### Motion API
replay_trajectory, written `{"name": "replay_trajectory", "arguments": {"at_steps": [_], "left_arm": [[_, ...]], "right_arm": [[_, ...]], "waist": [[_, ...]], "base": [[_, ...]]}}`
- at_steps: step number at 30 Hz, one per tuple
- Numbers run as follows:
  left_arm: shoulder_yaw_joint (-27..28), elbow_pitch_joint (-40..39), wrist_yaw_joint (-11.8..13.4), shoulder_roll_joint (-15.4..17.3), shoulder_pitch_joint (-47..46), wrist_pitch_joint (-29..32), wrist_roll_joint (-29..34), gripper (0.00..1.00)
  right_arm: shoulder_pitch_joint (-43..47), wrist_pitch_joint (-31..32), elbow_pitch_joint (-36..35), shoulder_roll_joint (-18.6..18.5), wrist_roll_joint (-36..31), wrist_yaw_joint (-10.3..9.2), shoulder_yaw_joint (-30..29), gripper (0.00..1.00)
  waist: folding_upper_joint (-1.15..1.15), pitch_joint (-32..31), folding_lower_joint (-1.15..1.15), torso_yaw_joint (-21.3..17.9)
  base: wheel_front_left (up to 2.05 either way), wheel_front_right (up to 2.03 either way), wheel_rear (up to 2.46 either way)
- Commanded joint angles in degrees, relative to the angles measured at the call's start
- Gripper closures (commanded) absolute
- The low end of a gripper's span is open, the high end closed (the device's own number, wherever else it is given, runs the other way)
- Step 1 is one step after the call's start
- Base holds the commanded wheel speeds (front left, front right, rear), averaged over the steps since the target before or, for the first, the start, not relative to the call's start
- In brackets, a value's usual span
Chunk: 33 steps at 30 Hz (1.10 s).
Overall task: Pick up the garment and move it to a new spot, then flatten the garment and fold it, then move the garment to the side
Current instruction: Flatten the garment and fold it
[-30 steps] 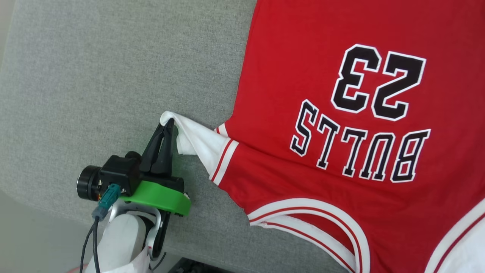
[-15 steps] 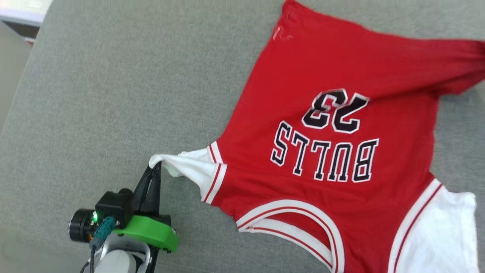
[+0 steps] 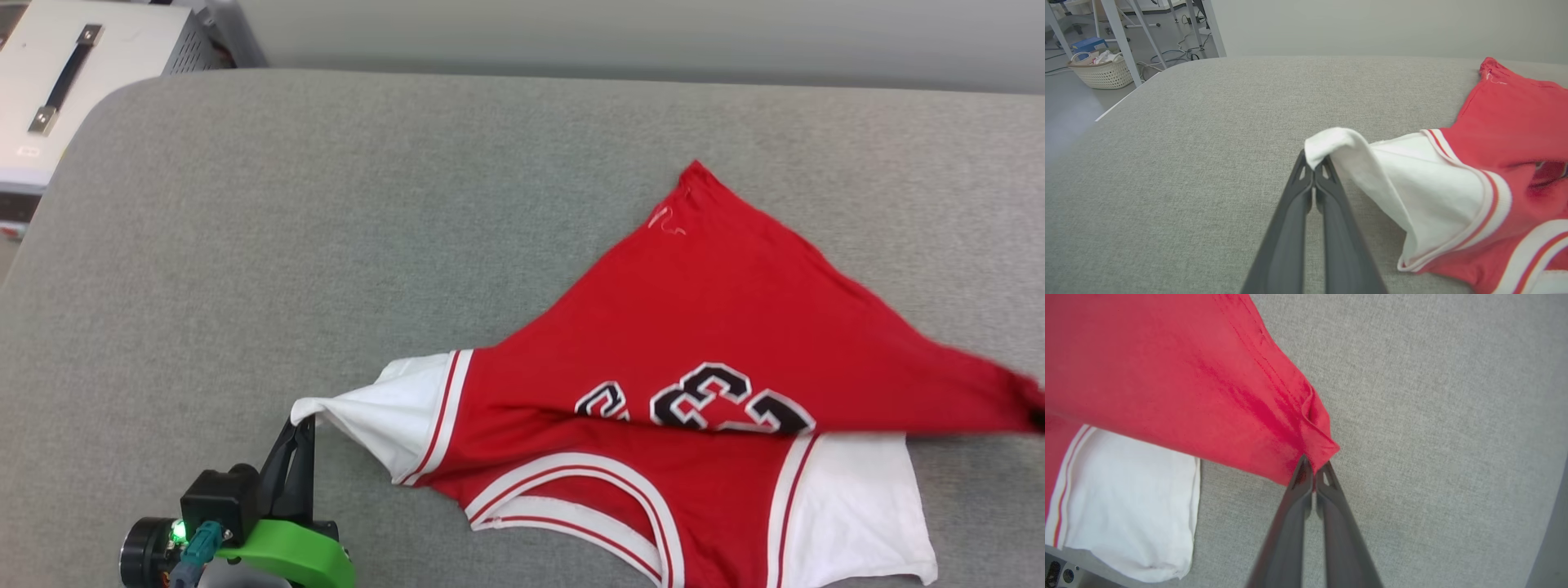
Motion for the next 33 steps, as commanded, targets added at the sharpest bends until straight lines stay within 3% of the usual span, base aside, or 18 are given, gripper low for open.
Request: {"name": "replay_trajectory", "arguments": {"at_steps": [1, 7, 11, 19, 20, 21, 33], "left_arm": [[0.3, -0.2, 0.2, 0.4, 1.0, -0.3, -0.3, 1.0], [0.4, 0.0, 0.1, 0.7, 1.3, -0.3, -0.5, 1.0], [0.0, 0.2, -0.2, 0.6, 0.7, -0.3, -0.5, 1.0], [0.2, 0.7, -0.2, 0.9, 0.6, -0.3, -0.6, 1.0], [0.3, 0.7, -0.2, 0.9, 0.7, -0.3, -0.6, 1.0], [0.4, 0.7, -0.2, 0.9, 0.8, -0.3, -0.7, 1.0], [-0.3, -0.1, -0.3, 0.6, -0.1, -0.3, -0.3, 1.0]], "right_arm": [[3.4, 0.0, -1.0, 0.6, 0.3, -0.03, -0.9, 1.0], [15.6, 1.9, -3.6, 4.5, -0.1, -0.03, -5.8, 1.0], [21.8, 3.6, -3.2, 9.2, -1.7, -0.03, -7.2, 1.0], [26.4, 3.4, -2.9, 16.2, -5.3, -0.03, -9.3, 1.0], [26.1, 2.6, -3.1, 16.7, -5.9, -0.03, -10.3, 0.55], [25.8, 1.8, -3.6, 17.1, -6.6, -0.03, -11.5, 0.0], [14.0, -1.3, -19.4, 18.0, -12.6, -0.03, -24.6, 0.0]], "waist": [[0.0, -2.3, 0.0, -2.2], [0.0, -2.6, 0.0, -2.7], [0.0, -2.3, 0.0, -2.2], [0.0, -2.5, 0.0, -2.1], [0.0, -2.6, 0.0, -2.2], [0.0, -2.7, 0.0, -2.3], [0.0, -1.7, 0.0, -1.6]], "base": [[0.0, 0.0, 0.0], [0.0, 0.0, 0.0], [0.0, 0.0, 0.0], [0.0, 0.0, 0.0], [0.0, 0.0, 0.0], [0.0, 0.0, 0.0], [0.0, 0.0, 0.0]]}}
